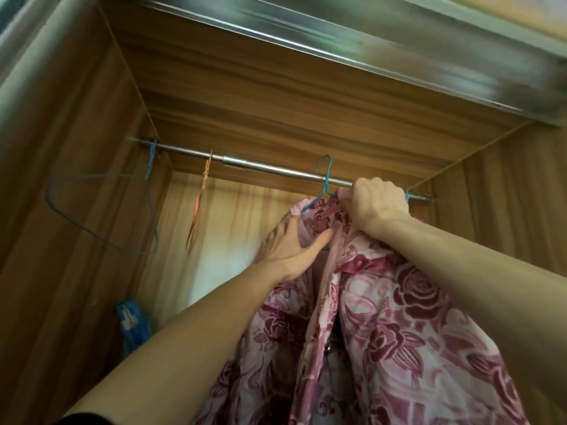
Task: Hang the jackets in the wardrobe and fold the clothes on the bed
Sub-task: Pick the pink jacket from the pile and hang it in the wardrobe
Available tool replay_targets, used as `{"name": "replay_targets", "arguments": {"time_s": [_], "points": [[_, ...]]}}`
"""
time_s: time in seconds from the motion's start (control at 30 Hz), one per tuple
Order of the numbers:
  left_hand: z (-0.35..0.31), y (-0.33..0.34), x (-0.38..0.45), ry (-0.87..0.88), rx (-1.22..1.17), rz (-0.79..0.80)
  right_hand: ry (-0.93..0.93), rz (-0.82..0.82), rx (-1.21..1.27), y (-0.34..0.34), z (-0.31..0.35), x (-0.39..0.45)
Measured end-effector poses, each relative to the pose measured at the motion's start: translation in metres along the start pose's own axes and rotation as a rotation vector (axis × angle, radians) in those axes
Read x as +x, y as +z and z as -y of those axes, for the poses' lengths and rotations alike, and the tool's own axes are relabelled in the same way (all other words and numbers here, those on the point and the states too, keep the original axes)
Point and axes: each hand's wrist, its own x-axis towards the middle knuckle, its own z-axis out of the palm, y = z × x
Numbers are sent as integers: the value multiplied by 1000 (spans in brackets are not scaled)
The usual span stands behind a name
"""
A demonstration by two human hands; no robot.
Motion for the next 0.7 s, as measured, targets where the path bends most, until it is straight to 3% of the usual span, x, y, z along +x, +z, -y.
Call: {"name": "replay_targets", "arguments": {"time_s": [0.23,0.7], "points": [[0,6,-12,17,-90,102,64,116,-45,20,-1,-12],[18,35,-14,-68,-76,137,-30,9,-173,30,-1,-38]]}}
